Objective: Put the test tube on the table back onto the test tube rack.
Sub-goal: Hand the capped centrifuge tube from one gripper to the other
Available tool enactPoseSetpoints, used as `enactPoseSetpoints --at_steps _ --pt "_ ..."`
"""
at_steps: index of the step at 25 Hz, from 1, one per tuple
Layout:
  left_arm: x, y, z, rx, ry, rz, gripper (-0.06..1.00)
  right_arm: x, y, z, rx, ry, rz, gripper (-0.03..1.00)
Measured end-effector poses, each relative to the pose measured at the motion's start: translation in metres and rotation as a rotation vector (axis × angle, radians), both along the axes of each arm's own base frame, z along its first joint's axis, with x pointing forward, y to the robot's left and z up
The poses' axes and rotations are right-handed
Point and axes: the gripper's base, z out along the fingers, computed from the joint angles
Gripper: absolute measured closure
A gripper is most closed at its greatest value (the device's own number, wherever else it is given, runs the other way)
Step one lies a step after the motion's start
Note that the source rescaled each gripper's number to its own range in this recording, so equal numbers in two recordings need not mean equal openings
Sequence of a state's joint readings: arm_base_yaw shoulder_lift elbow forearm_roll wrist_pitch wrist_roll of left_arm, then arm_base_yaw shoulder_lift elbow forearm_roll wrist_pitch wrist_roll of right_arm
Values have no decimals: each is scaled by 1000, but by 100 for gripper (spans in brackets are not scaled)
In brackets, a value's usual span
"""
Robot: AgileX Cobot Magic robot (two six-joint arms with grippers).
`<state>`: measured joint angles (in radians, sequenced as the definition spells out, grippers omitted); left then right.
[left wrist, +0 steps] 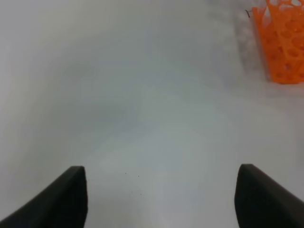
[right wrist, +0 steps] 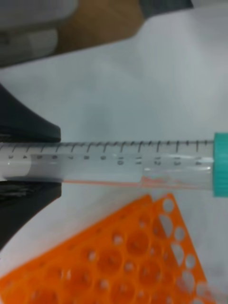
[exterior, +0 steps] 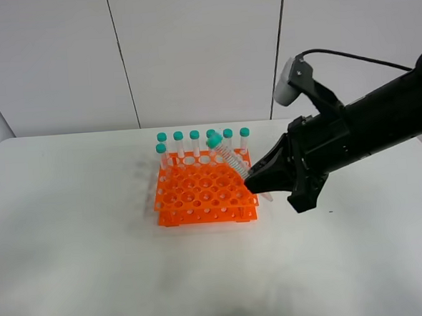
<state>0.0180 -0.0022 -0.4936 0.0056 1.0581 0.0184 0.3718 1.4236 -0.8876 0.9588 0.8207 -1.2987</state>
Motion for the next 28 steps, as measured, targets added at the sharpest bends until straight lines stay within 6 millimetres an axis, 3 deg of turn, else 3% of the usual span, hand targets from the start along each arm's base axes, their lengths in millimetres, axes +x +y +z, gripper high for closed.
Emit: enactPoseSetpoints --at_steps 6,11,14,18,24,28 --pt "0 0 2 -2 -15 1 -6 11 7 -16 -6 32 -54 95" --pt "10 -6 39 -65 -45 -45 -6 7 10 -15 24 62 -30 95" --pt "39 -14 61 -129 -48 -116 -5 7 11 -13 49 64 -22 95" --pt "95 -22 71 -234 -81 -181 -5 7 12 -12 63 65 -28 95" --pt "168 -36 57 -430 -27 -291 -5 8 13 -11 84 67 -33 95" --pt "202 -45 42 -552 6 -358 -5 8 14 -10 95 69 -37 95"
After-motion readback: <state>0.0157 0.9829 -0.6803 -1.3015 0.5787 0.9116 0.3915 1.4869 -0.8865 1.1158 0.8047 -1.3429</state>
